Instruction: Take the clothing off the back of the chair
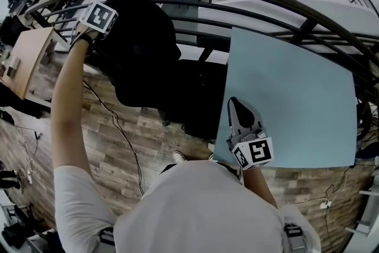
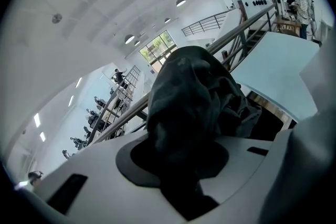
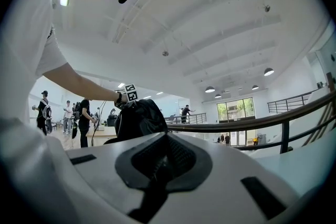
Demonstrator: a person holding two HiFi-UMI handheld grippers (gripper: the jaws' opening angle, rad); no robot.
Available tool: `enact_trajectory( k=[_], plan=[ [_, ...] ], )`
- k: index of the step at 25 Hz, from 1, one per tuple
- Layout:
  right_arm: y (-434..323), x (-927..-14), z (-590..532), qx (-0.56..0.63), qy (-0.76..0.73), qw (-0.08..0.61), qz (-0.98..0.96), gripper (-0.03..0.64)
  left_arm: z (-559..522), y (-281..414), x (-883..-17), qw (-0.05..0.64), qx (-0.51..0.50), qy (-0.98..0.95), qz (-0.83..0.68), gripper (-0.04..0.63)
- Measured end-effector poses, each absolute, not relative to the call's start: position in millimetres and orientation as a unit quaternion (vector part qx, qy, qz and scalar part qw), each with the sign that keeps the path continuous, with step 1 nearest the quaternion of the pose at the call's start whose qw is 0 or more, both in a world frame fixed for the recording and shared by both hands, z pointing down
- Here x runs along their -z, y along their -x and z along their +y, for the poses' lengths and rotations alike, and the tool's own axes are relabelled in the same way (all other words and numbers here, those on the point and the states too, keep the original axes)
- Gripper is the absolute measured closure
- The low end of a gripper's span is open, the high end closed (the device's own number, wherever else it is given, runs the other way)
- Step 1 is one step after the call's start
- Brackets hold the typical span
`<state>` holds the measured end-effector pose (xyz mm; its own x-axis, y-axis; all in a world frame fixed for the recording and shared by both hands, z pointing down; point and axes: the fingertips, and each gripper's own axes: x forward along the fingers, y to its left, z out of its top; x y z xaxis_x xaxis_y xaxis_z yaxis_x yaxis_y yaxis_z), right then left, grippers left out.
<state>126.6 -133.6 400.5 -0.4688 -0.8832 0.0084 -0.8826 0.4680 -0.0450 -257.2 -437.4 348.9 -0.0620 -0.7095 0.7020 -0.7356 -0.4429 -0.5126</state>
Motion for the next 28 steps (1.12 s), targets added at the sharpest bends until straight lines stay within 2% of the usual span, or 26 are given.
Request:
enact_trajectory(
  k=[2, 5, 9, 15, 28],
  plan=[
    [-122.8, -398.9, -134.3, 0.019, 0.511, 0.01, 0.859, 0.597, -434.6, 259.9, -346.1, 0.021, -0.499, -0.686, -0.529, 0.476],
    [-121.9, -395.8, -136.8, 0.016, 0.508, 0.014, 0.861, 0.597, -440.9, 272.9, -324.3, -0.009, -0.49, -0.675, -0.552, 0.479],
    [-124.5, -391.5, -139.4, 0.012, 0.505, 0.02, 0.863, 0.597, -437.8, 278.3, -315.2, -0.015, -0.488, -0.664, -0.567, 0.482],
    [-127.0, -390.1, -140.4, 0.011, 0.5, 0.025, 0.865, 0.597, -439.4, 274.8, -296.3, -0.072, -0.491, -0.648, -0.577, 0.483],
    [-131.2, -384.3, -143.4, 0.014, 0.487, 0.04, 0.872, 0.597, -423.3, 279.2, -252.5, -0.099, -0.472, -0.63, -0.608, 0.485]
  ],
)
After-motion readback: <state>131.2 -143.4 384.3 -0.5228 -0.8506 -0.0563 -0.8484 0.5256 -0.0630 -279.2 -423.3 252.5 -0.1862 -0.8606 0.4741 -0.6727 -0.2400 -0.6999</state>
